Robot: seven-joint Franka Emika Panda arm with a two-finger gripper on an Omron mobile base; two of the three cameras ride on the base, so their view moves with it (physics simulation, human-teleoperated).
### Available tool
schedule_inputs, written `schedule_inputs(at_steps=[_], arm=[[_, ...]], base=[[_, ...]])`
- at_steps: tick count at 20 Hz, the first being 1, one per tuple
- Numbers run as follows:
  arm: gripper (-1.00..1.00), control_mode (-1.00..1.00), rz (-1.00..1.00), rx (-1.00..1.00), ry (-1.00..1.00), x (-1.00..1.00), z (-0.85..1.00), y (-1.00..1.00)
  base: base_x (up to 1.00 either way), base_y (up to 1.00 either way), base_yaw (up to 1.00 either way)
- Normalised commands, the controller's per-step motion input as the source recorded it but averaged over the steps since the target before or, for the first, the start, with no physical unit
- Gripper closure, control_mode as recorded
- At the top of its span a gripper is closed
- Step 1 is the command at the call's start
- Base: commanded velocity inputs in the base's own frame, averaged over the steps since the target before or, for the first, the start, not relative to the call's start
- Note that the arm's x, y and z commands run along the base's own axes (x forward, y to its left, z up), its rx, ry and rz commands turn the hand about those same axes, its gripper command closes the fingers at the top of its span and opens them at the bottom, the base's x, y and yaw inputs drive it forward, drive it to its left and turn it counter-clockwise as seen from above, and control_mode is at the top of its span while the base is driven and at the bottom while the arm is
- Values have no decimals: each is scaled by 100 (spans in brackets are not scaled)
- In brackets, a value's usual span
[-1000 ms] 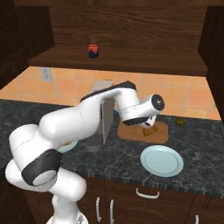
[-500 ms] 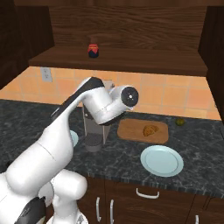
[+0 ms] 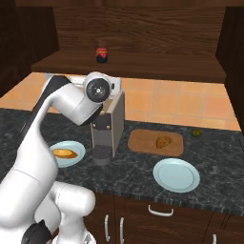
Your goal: From the different types of pastries on the counter, select a croissant and place it on the cutting board. Then retrieve a jar of jam from the cabinet and place it alongside the croissant on the cutting board.
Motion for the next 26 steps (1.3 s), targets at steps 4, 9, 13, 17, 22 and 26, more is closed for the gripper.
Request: schedule_inputs(at_steps=[4,9,13,17,22,26], arm=[[-100,-100,-1,-7,1,0,12,28],[-100,-100,0,0,-3,17,27,5],[-100,-100,1,0,-10,17,51,0],[-100,-100,0,0,-2,33,30,-6],[-100,-100,0,-4,1,59,3,-2],[-100,-100,-1,-18,9,65,0,-2]], base=[[0,0,0],[0,0,0],[0,0,0],[0,0,0],[0,0,0],[0,0,0]])
